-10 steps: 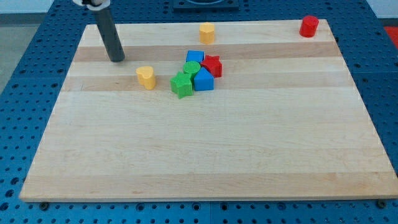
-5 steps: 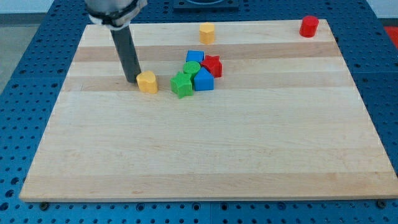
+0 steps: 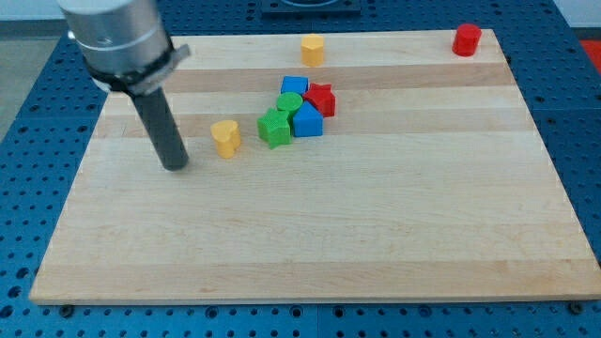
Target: Move the yellow heart diagonally to the down
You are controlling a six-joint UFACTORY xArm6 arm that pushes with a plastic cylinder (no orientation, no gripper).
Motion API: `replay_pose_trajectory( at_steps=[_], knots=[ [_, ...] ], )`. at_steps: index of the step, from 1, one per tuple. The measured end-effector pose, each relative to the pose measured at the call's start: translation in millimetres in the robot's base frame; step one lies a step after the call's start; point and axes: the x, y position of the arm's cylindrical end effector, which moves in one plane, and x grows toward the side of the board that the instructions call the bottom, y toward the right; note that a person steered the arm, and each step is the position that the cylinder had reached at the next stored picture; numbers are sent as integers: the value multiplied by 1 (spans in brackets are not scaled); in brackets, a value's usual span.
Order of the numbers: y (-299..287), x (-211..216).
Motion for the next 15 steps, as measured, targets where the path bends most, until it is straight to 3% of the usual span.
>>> replay_pose_trajectory(
  at_steps=[1,3,6,8,15],
  knots=[
    [-14,-35],
    [32,-56],
    [121,21],
    [149,62],
    [137,73]
  ],
)
